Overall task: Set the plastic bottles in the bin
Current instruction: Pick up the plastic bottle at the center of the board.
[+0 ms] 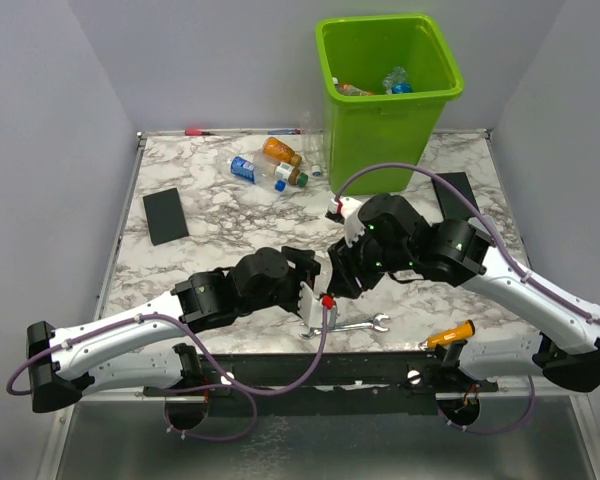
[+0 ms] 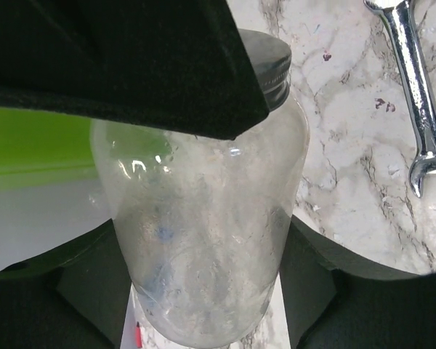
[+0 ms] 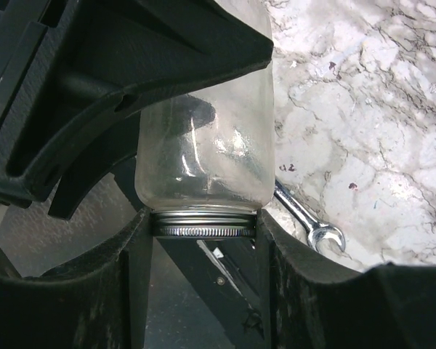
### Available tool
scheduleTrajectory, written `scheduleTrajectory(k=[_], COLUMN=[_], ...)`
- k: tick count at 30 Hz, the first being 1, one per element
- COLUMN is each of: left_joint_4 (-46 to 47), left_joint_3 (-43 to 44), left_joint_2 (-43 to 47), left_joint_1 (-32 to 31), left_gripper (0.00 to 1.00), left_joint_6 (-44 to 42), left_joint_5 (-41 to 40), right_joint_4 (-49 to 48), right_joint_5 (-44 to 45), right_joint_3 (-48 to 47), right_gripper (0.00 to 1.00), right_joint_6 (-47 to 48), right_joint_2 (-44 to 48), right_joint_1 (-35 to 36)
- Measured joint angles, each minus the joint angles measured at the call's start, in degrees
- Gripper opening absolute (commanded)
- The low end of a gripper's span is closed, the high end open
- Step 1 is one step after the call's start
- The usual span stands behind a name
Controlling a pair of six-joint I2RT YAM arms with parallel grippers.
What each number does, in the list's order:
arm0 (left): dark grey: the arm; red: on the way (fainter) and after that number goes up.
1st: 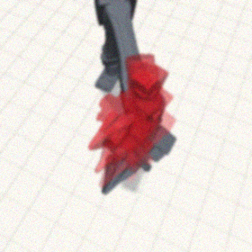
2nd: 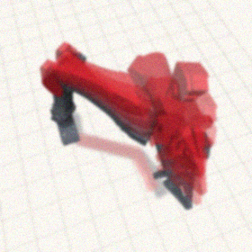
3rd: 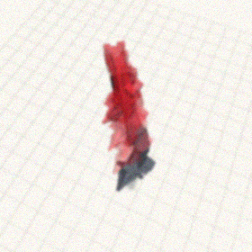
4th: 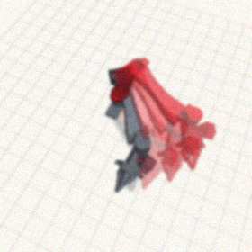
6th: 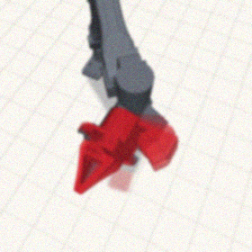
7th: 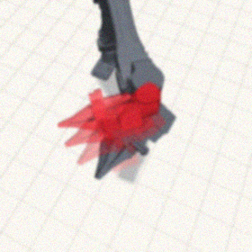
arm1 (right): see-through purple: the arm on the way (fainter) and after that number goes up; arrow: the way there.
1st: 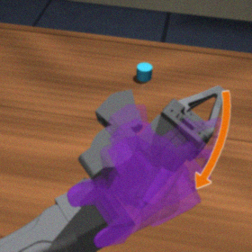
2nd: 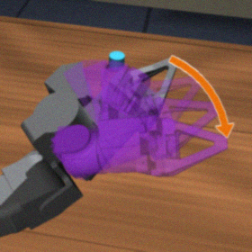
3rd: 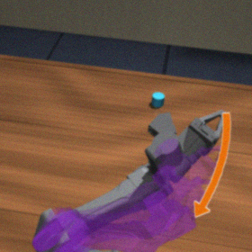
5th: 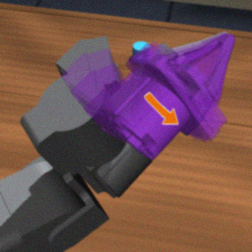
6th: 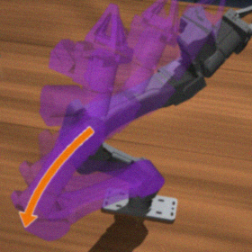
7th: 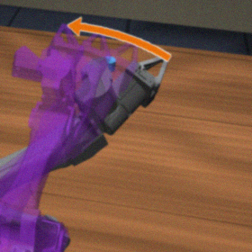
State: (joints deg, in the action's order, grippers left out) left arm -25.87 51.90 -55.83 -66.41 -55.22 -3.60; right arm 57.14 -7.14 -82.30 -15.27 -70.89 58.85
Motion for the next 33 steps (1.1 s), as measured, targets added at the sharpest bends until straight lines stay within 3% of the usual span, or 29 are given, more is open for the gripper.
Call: scheduleTrajectory(k=[1, 3, 5, 7, 8, 11, 15, 24, 26, 31, 33], left_joint_4=[0.5, 1.3, 2.3, 3.9, 4.9, 7.7, 13.0, 31.4, 35.6, 45.6, 49.7], left_joint_3=[-0.1, -0.3, -0.4, -0.8, -1.0, -1.8, -3.1, -12.9, -15.4, -16.3, -16.3], left_joint_2=[0.1, 0.2, 0.3, 0.6, 0.8, 1.4, 1.6, 2.4, 2.6, 2.3, 2.2], left_joint_1=[0.0, -0.1, -0.1, -0.1, -0.1, -0.1, -0.1, 0.6, 2.8, 16.7, 19.3], left_gripper=[0.51, 0.47, 0.44, 0.41, 0.40, 0.35, 0.39, 0.37, 0.37, 0.37, 0.37], left_joint_6=[0.4, 0.8, 1.7, 2.5, 3.3, 5.9, 12.0, 27.2, 31.5, 49.2, 55.4], left_joint_5=[0.0, -0.1, 0.0, -0.1, -0.1, -0.1, -0.5, -1.0, 0.1, 9.2, 13.5], right_joint_4=[0.0, 0.0, -0.1, -0.6, -0.7, -1.4, -6.1, -34.5, -41.2, -52.7, -55.2], right_joint_5=[0.0, 0.1, 0.2, 0.0, 0.0, 0.8, 5.9, 19.4, 22.4, 27.0, 27.5], right_joint_3=[0.0, 0.0, 0.0, -0.2, -0.4, -2.3, -3.3, 10.3, 14.9, 24.4, 26.5], right_gripper=[0.15, 0.55, 0.75, 0.84, 0.94, 0.97, 0.98, 0.98, 0.98, 0.98, 0.98], right_joint_6=[0.1, 0.3, 0.3, 0.0, 0.1, -0.2, -0.7, -0.8, -0.9, -1.2, -1.4], right_joint_2=[0.2, 0.8, 1.6, 2.7, 3.4, 5.5, 10.8, 26.0, 27.3, 27.8, 27.4], right_joint_1=[-0.1, -0.1, -0.1, -0.1, -0.1, -0.1, -0.1, -0.1, -0.1, -0.1, -0.1])
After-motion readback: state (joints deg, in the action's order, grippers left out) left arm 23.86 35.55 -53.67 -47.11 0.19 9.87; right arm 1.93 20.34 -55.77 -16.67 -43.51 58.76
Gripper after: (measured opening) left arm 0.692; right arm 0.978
